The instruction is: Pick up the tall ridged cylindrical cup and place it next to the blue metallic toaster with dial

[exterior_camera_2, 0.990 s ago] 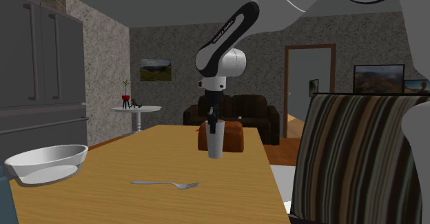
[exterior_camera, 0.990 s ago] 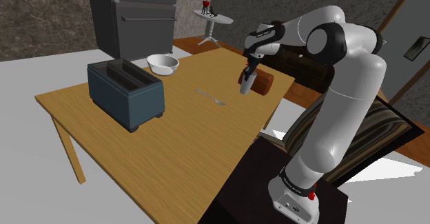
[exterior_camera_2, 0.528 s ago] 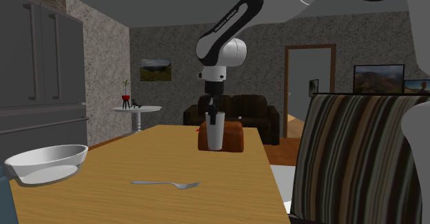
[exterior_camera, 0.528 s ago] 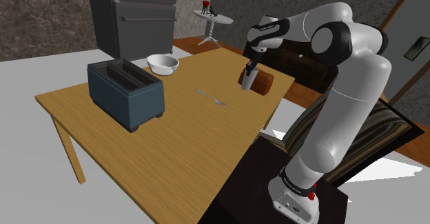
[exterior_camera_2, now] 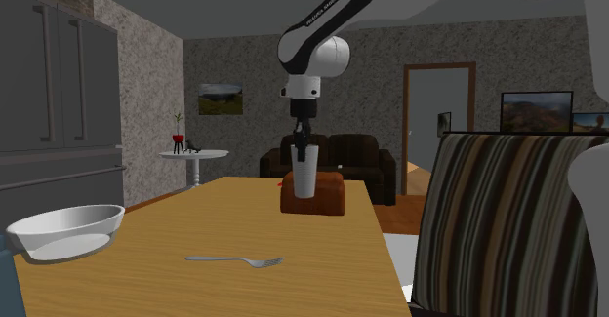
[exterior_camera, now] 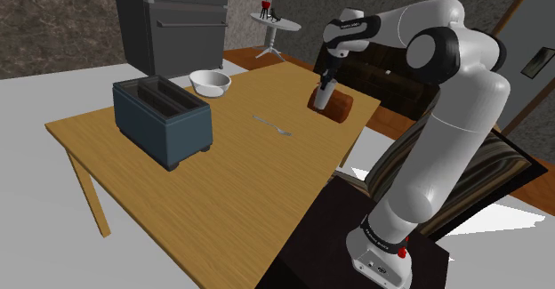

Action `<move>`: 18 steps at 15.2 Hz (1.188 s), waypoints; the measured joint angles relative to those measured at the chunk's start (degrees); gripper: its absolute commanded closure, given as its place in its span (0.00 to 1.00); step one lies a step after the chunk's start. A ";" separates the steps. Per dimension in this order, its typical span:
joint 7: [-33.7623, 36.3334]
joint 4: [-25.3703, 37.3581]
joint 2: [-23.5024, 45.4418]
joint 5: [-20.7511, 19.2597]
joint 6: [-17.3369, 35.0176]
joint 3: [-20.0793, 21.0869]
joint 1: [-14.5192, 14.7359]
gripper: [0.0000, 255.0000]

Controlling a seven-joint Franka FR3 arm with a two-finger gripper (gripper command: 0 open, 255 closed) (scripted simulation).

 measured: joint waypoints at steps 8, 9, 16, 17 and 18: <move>0.19 5.22 -0.92 -0.52 -6.02 -0.09 0.06 1.00; 0.16 5.96 -1.01 -0.58 -6.84 -0.12 0.04 1.00; 0.05 11.46 -0.87 -0.49 -12.20 -0.19 -0.07 1.00; 0.02 12.32 -0.73 -0.42 -12.96 -0.20 -0.11 1.00; -0.05 13.04 -0.69 -0.39 -13.64 -0.23 -0.16 1.00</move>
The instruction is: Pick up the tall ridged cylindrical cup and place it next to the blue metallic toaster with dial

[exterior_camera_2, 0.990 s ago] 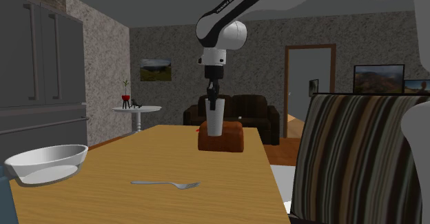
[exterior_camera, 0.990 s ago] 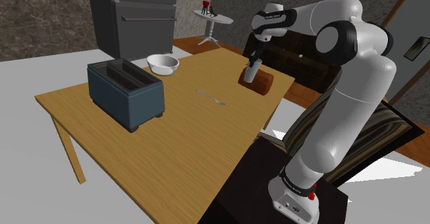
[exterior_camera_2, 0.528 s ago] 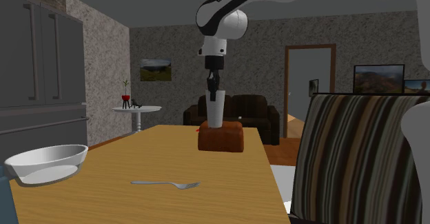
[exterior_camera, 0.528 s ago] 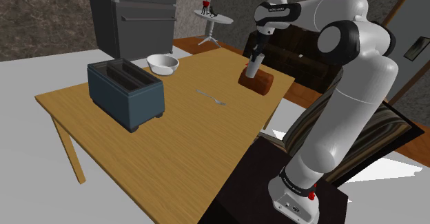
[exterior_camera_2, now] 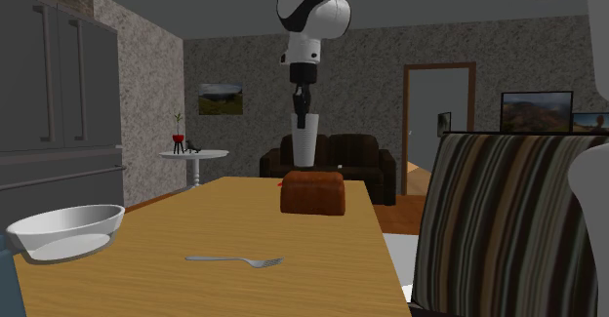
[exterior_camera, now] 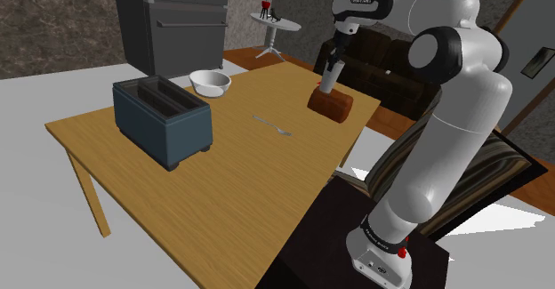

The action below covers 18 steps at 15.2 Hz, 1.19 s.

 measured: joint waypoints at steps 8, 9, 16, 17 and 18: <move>-0.64 8.25 1.64 0.90 -6.80 -0.22 -0.64 1.00; -0.72 9.11 1.76 0.99 -7.54 -0.25 -0.72 1.00; 1.85 13.27 1.61 0.52 -11.88 0.69 0.86 1.00; 3.15 11.92 0.60 -0.17 -11.48 1.18 1.82 1.00; 4.56 11.67 0.25 -0.55 -11.57 1.73 2.69 1.00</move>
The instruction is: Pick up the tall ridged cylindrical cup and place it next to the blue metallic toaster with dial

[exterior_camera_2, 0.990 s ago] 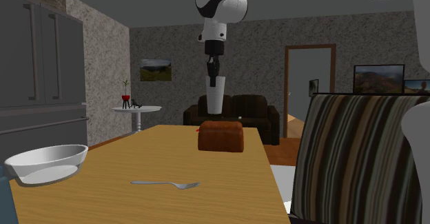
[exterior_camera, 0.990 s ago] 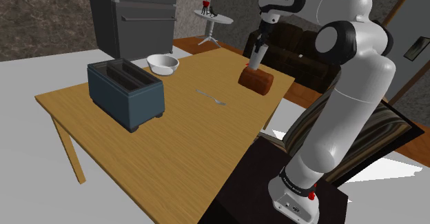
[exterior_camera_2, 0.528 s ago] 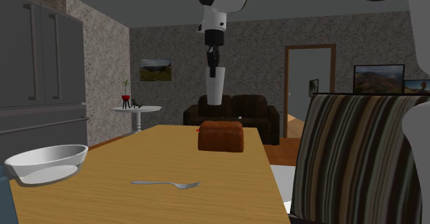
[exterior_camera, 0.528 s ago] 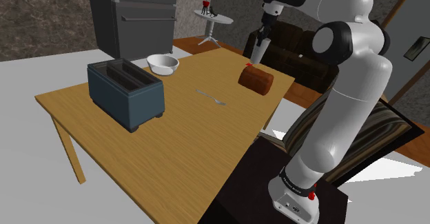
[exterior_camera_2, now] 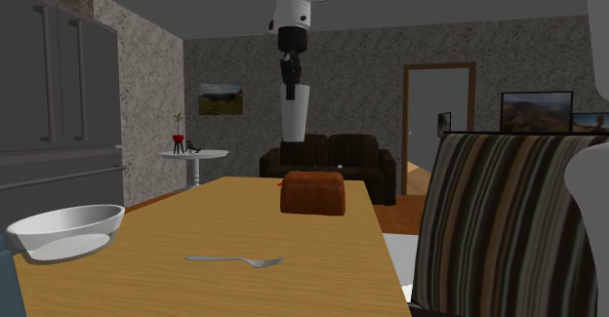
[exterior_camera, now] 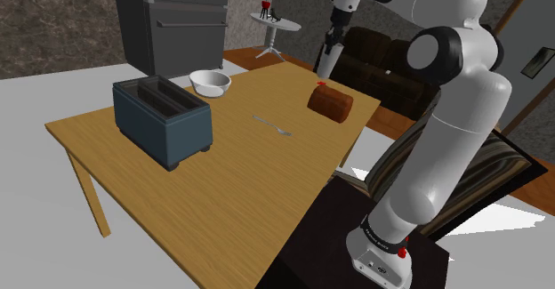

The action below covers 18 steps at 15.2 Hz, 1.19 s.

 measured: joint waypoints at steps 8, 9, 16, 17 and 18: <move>11.58 -3.71 -3.47 -3.13 0.03 5.05 6.90 1.00; 12.94 -3.14 -3.08 -3.13 -0.24 5.68 7.62 1.00; 22.00 -1.01 -1.97 -3.86 -1.96 9.84 12.59 1.00; 23.26 -0.84 -1.61 -3.89 -1.87 10.40 13.27 1.00; 24.63 -0.76 -1.56 -4.05 -2.03 11.01 14.05 1.00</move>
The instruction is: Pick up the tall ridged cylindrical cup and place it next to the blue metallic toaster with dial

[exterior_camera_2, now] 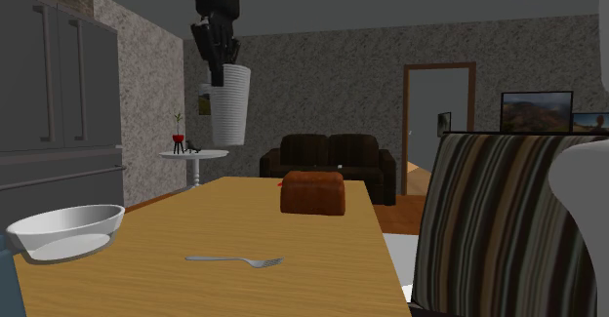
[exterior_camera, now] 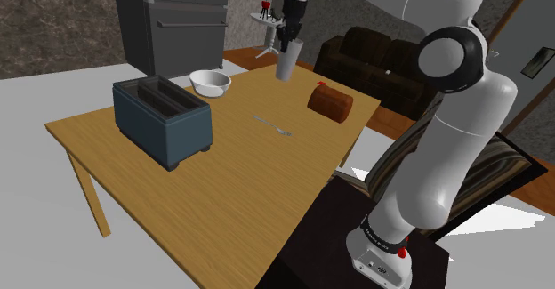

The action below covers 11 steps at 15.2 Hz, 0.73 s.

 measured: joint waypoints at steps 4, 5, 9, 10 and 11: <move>4.56 3.59 2.91 0.25 -1.16 1.99 2.49 1.00; 5.94 4.49 3.40 0.17 -1.71 2.58 3.32 1.00; 10.38 10.40 7.59 0.54 -3.89 4.43 5.81 1.00; 11.30 12.83 9.38 0.79 -4.64 4.81 6.27 1.00; 11.99 15.19 11.03 1.01 -5.48 5.08 6.60 1.00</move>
